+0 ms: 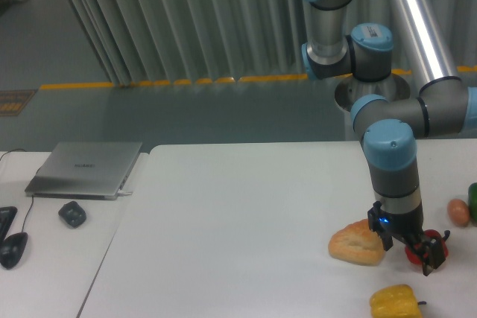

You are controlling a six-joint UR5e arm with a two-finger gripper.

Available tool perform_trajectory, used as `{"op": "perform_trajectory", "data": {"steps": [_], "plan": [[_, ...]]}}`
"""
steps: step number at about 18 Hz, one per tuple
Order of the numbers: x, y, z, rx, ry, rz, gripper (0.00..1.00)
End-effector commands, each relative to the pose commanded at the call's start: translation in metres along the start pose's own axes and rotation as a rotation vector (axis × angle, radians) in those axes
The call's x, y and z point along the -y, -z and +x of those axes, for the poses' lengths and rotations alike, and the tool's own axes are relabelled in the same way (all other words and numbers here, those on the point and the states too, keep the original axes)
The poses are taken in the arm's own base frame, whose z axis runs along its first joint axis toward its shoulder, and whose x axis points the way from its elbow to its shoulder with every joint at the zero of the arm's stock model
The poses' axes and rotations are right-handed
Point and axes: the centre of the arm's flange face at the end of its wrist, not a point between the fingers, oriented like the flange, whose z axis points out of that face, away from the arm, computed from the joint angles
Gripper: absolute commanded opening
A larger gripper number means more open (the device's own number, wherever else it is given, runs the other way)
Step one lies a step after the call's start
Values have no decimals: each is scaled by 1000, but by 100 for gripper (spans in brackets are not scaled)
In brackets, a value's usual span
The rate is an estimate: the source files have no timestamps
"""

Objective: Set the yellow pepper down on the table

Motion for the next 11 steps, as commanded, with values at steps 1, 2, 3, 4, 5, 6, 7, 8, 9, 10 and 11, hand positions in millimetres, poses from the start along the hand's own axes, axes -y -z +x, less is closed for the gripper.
{"op": "perform_trajectory", "data": {"steps": [1,2,3,4,5,6,7,8,9,10,11], "plan": [[-1,5,0,6,-5,2,100],[-5,18,0,15,-30,7,100],[-12,32,-2,25,-64,10,100],[-25,43,-5,13,-101,-1,100],[-39,54,-9,-11,-144,-15,100],[-47,66,-10,-28,-206,-27,100],[-53,78,-7,-45,-314,-50,100],[-59,85,-5,-43,-398,-90,100],[-67,98,-4,-37,-479,-137,100],[-76,107,-1,-58,-546,-169,100],[-87,116,0,-85,-599,-179,100]]}}
